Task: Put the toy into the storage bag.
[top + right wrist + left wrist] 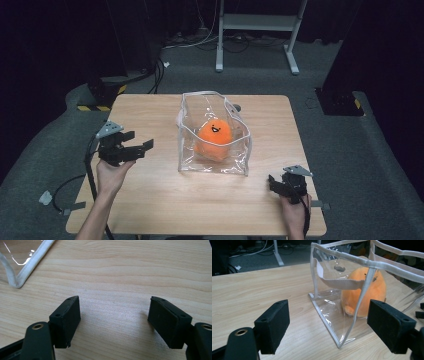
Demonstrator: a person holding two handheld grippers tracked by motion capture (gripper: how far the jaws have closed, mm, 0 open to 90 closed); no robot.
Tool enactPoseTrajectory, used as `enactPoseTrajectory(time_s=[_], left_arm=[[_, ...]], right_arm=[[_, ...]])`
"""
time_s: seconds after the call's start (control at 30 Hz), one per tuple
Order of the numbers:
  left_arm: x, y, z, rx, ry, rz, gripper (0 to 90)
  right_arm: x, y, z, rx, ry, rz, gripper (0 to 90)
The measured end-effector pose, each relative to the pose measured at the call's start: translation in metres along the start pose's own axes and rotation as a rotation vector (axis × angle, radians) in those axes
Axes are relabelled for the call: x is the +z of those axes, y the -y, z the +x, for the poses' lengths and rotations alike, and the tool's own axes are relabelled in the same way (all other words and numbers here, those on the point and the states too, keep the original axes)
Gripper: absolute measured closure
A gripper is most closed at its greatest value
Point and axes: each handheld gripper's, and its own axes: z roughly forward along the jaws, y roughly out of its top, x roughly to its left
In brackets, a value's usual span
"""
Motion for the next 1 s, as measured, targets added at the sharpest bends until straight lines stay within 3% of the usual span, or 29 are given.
enactPoseTrajectory(time_s=[0.53,1.0], left_arm=[[-0.004,0.014,0.002,-0.013,-0.001,0.003,18.4],[-0.004,0.021,0.000,0.000,-0.012,0.019,18.5]], right_arm=[[0.000,0.000,0.000,0.000,0.001,0.000,25.7],[0.000,0.000,0.000,0.000,0.000,0.000,25.6]])
